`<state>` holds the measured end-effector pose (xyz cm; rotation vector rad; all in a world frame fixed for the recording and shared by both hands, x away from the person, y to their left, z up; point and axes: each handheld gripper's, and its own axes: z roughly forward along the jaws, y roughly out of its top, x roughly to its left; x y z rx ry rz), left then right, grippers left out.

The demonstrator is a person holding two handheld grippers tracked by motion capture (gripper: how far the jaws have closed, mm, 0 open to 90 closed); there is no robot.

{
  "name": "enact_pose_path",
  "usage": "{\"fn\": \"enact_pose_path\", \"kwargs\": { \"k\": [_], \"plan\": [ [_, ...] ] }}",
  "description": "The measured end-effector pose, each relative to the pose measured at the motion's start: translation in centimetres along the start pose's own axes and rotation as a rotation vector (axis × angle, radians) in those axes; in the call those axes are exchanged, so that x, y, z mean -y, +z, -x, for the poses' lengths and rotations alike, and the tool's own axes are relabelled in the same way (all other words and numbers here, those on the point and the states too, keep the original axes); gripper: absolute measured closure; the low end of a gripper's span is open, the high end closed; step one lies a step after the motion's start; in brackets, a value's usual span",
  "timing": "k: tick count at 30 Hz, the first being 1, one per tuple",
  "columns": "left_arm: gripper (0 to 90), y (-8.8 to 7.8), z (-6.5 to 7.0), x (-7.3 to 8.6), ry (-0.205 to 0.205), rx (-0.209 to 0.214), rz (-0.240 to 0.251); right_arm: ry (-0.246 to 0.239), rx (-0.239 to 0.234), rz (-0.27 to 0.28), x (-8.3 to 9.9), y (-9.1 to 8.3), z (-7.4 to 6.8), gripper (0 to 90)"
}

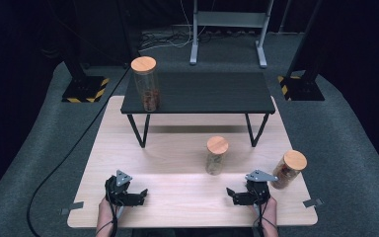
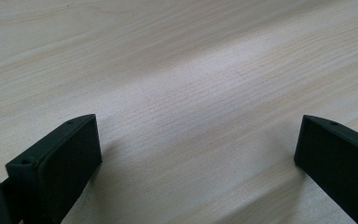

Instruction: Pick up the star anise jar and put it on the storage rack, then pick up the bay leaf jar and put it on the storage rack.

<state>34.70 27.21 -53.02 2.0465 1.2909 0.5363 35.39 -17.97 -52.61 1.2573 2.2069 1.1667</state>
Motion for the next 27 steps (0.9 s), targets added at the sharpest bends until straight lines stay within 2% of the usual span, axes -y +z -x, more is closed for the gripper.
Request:
{"fn": "enact_pose_path", "kwargs": {
  "k": [5,18,23,27],
  "plan": [
    [0.0,0.00,0.00,0.00,0.000,0.000,0.000,0.011,-0.001,0.008,0.03,-0.07,0.11,2.2],
    [0.0,0.00,-0.01,0.00,0.000,0.006,0.002,-0.002,0.008,-0.008,-0.03,0.07,-0.05,2.2],
    [0.0,0.00,-0.02,0.01,0.001,0.005,0.001,0.002,0.033,-0.003,-0.02,0.06,-0.09,2.2],
    [0.0,-0.01,-0.02,0.00,0.001,0.006,0.001,-0.012,0.051,-0.013,-0.05,0.15,-0.27,2.2]
  ]
}}
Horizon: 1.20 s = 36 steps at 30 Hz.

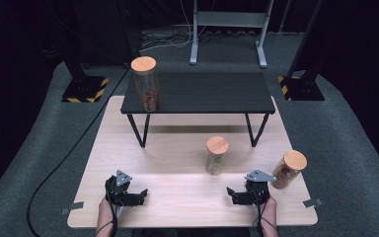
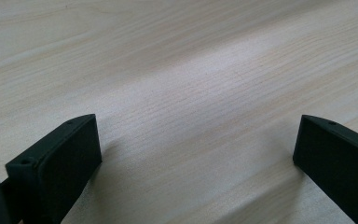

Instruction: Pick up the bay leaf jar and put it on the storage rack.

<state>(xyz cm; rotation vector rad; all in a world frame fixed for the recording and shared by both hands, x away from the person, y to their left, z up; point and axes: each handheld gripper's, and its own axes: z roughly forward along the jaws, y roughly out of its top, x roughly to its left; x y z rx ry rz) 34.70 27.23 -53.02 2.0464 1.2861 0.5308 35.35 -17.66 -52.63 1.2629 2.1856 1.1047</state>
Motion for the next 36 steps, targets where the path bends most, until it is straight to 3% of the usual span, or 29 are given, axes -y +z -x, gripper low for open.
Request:
{"fn": "enact_pose_path", "kwargs": {
  "k": [9,14,18,28,36],
  "plan": [
    [0.0,0.0,0.0,0.0,-0.001,-0.001,0.000,-0.019,0.038,-0.028,-0.1,0.2,-0.3,1.7],
    [0.0,0.0,0.0,0.0,-0.001,0.000,0.000,-0.079,0.121,-0.083,-0.4,1.0,-1.1,0.0],
    [0.0,0.0,0.0,0.0,-0.001,0.000,0.000,-0.098,0.099,-0.073,-1.2,1.5,-1.6,0.0],
    [0.0,0.0,0.0,0.0,-0.001,0.000,0.000,-0.111,0.014,0.125,-6.5,3.0,-2.6,0.7],
    [0.0,0.0,0.0,0.0,-0.002,0.000,0.000,-0.122,-0.014,0.195,-8.6,4.2,-3.0,0.0]
  ]
}}
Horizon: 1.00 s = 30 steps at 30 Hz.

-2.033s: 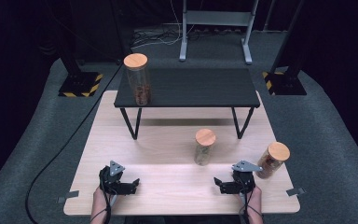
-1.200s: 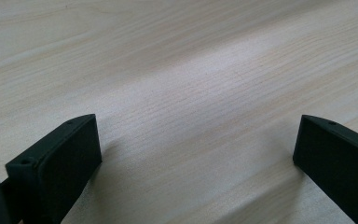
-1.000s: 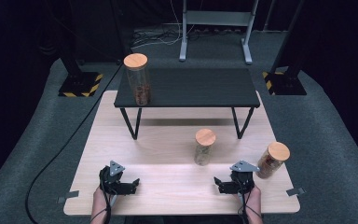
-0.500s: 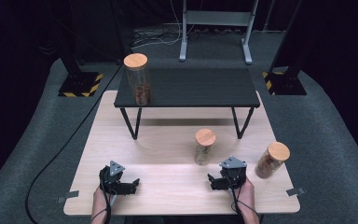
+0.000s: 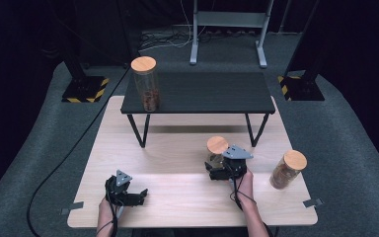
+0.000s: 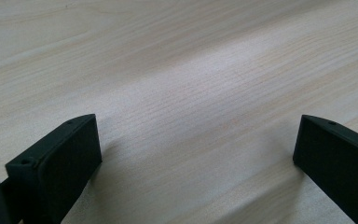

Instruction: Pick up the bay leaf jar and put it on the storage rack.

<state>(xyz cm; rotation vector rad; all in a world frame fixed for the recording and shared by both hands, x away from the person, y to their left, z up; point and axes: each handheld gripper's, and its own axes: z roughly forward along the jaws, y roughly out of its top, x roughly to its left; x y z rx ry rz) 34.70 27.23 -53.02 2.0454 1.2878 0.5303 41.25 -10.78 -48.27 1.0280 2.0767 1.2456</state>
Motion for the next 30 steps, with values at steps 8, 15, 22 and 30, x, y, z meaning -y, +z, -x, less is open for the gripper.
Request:
{"fn": "enact_pose_path", "kwargs": {
  "k": [8,15,22,30],
  "plan": [
    [0.0,0.00,0.00,0.00,0.000,0.000,0.000,-0.020,0.002,0.032,-0.43,0.52,-0.27,0.0],
    [0.0,0.00,0.00,0.00,0.000,0.000,0.000,-0.040,-0.005,0.044,-0.33,0.77,-0.24,0.0],
    [0.0,0.00,0.00,0.00,0.000,0.000,0.000,-0.031,-0.014,0.051,-0.14,0.93,-0.05,0.5],
    [0.0,0.00,0.00,0.00,0.000,0.000,0.000,-0.005,-0.020,0.060,0.33,1.01,0.18,24.1]
  ]
}}
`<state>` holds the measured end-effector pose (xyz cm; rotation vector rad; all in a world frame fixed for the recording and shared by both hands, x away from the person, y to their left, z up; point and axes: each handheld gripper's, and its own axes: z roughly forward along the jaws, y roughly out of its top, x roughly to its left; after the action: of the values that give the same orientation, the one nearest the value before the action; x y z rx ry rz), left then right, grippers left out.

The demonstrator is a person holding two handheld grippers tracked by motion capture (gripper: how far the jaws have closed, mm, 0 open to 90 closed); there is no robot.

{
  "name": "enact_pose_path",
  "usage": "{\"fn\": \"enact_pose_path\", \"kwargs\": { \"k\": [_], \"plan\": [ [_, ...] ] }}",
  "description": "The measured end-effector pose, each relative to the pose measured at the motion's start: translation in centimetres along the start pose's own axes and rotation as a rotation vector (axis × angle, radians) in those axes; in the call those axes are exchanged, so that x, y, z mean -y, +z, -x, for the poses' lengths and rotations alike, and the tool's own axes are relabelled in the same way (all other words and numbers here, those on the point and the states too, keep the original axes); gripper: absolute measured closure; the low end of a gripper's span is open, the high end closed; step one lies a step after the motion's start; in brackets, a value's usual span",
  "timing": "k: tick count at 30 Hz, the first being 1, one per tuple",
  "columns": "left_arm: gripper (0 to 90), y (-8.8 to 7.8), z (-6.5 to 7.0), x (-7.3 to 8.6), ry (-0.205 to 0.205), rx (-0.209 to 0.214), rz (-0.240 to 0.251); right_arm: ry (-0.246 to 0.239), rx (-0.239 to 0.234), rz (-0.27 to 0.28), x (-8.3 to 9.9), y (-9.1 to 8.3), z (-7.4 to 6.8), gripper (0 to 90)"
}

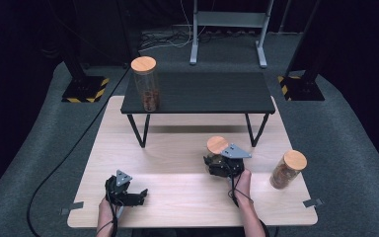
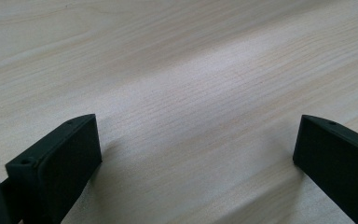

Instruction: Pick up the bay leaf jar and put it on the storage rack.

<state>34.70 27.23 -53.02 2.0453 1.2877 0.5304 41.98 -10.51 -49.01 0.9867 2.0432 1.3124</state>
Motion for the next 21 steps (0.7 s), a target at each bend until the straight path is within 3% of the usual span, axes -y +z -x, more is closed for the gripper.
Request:
{"fn": "enact_pose_path", "kwargs": {
  "k": [21],
  "plan": [
    [0.0,0.00,0.00,0.00,0.000,0.000,-0.001,0.006,-0.026,0.008,-0.98,-0.78,-0.20,24.9]
  ]
}}
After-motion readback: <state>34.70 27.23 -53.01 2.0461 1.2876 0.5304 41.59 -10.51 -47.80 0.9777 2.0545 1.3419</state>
